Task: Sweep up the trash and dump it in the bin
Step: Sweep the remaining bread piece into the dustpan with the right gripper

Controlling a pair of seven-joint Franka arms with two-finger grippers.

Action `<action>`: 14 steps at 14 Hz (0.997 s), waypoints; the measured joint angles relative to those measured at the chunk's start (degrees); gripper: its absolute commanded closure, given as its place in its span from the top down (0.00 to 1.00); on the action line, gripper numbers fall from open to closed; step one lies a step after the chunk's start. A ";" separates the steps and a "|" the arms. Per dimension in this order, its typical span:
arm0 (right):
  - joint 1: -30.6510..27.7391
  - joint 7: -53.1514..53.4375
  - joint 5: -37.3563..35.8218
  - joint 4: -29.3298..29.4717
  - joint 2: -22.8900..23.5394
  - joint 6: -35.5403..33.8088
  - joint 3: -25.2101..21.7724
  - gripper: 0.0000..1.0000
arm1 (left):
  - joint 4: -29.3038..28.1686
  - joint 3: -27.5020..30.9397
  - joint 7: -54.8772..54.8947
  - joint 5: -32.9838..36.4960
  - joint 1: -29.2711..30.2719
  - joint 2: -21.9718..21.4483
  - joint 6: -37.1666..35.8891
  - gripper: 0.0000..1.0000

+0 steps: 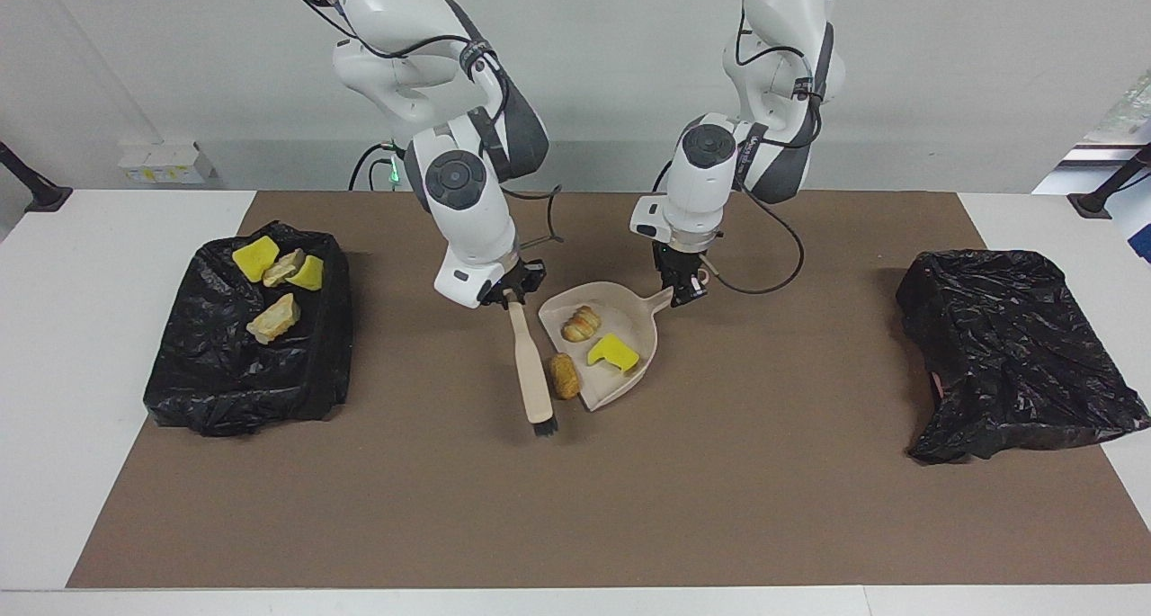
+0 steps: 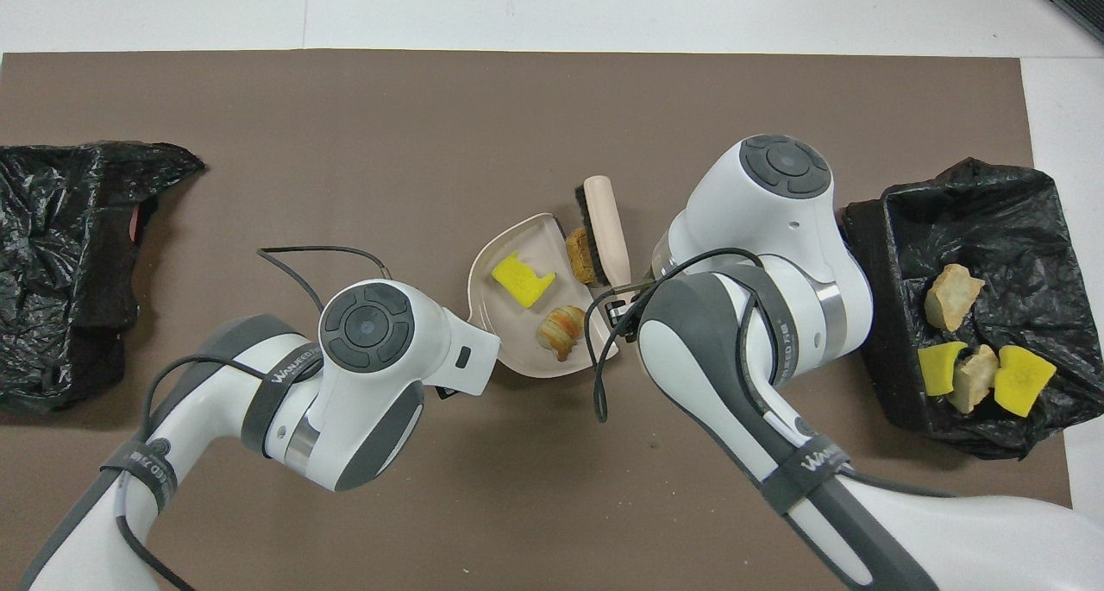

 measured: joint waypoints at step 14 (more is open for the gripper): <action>-1.18 -2.99 26.94 -5.00 -0.84 -7.40 0.98 0.00 | -0.12 0.01 1.98 0.00 -0.02 -0.01 0.01 0.00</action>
